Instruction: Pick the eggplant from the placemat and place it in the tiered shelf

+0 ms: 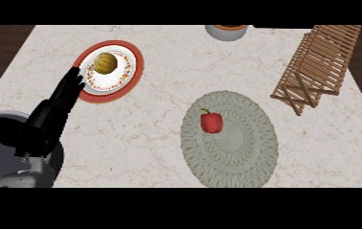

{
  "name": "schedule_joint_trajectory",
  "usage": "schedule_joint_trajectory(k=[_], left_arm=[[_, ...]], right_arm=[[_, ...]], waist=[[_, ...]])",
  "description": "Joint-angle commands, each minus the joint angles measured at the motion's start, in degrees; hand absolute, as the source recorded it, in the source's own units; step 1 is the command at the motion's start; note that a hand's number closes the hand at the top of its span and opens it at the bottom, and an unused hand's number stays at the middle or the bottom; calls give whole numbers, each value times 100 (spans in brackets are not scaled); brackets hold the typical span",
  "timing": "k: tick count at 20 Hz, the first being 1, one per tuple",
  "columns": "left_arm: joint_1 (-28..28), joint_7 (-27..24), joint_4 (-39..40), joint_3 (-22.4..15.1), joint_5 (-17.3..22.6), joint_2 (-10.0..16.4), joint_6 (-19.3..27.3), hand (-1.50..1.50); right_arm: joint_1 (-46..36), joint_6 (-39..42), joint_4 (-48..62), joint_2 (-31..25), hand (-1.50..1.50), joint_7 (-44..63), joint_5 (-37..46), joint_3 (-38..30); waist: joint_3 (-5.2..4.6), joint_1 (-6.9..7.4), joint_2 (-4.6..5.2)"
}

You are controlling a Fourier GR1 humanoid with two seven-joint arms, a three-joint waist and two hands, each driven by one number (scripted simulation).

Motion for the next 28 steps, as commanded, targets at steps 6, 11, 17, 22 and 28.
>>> schedule_joint_trajectory(k=[6, 11, 17, 22, 28], left_arm=[[91, -12, -53, 11, 5, -30, 8, 0], [6, 12, -80, -204, -53, -142, -20, 0], [-365, -138, 329, -4, -11, -39, -63, 0], [-264, 130, 163, 113, 90, 113, -177, 0], [-83, -109, 174, -119, -181, -223, 72, 0]], right_arm=[[-1360, -897, -500, -1413, 150, 664, 697, -669], [-1480, -1905, -832, -1154, 150, -224, 2806, -252], [-2274, -3030, 321, -475, 150, -1389, 4301, 895], [-3320, -2868, 1494, -56, 150, -2301, 4314, 1352], [-4250, -2266, 2335, 25, 150, -2471, 4711, 1879]], waist=[[-21, -50, -45], [28, 207, 93], [17, 191, 80], [16, 116, 39], [13, 59, 34]])
